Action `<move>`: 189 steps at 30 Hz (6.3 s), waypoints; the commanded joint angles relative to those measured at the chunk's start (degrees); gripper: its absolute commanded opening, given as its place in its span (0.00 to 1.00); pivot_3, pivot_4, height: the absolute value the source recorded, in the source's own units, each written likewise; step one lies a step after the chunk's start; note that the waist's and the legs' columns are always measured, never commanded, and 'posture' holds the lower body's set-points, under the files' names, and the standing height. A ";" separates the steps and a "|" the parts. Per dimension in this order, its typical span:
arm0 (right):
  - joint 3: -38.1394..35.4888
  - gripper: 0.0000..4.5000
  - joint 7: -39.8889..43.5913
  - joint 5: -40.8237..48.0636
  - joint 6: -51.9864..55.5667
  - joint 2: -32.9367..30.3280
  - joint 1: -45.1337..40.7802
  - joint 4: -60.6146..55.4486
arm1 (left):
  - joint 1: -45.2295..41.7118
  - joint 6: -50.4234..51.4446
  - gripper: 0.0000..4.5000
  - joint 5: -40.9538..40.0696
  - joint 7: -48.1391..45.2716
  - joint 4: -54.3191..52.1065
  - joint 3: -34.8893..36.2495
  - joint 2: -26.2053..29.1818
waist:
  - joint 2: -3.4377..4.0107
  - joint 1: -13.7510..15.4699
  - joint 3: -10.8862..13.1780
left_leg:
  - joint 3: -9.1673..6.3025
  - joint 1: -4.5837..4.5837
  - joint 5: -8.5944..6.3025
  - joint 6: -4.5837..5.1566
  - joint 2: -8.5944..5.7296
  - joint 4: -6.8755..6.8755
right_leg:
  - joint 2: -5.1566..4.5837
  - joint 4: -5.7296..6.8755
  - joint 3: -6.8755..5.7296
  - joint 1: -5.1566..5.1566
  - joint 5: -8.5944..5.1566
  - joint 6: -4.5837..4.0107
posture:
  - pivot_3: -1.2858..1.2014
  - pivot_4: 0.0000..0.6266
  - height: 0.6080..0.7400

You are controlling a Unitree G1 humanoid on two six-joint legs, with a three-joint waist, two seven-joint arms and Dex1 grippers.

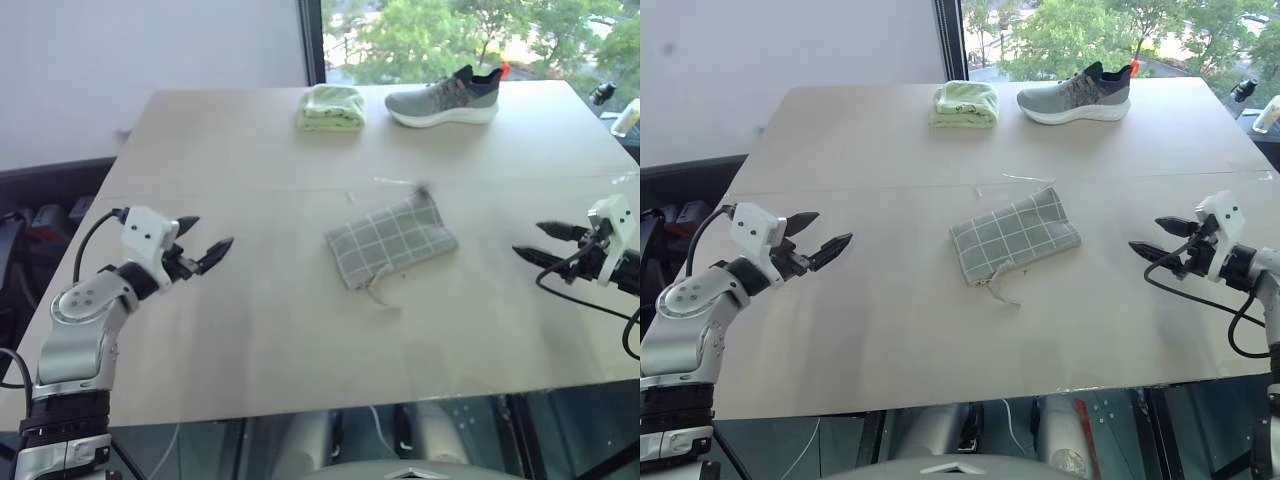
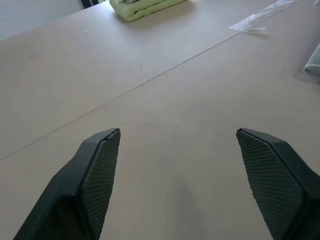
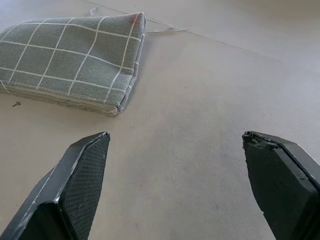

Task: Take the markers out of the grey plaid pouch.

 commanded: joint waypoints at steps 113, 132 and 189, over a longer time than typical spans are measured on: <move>-27.11 0.04 -79.13 30.62 11.08 45.31 -9.55 -16.49 | -22.92 -50.87 0.00 30.56 15.33 17.47 -35.67 -16.77 | 0.43 -0.21 -0.30 | 0.05 0.05 -0.28 0.59 -0.19 0.71 | 0.45 0.03 -0.26 0.44 0.34 0.60 | 0.52 0.24 1.00; 6.76 0.69 -43.19 21.20 25.56 21.57 7.36 -34.17 | -18.03 -44.75 0.00 20.78 5.01 8.63 -34.13 -16.45 | 0.53 -1.29 -0.23 | 0.10 0.08 -0.35 0.72 -0.06 0.73 | 0.49 -0.03 -0.20 0.46 0.33 0.59 | 0.52 0.24 1.00; 5.06 0.01 -34.63 10.64 26.41 20.95 0.41 -30.79 | -15.86 -41.31 0.00 25.10 2.27 5.44 -33.44 -16.49 | 0.45 0.07 -0.19 | 0.09 0.05 -0.34 0.69 -0.07 0.80 | 0.51 -0.08 -0.23 0.48 0.33 0.58 | 0.52 0.24 1.00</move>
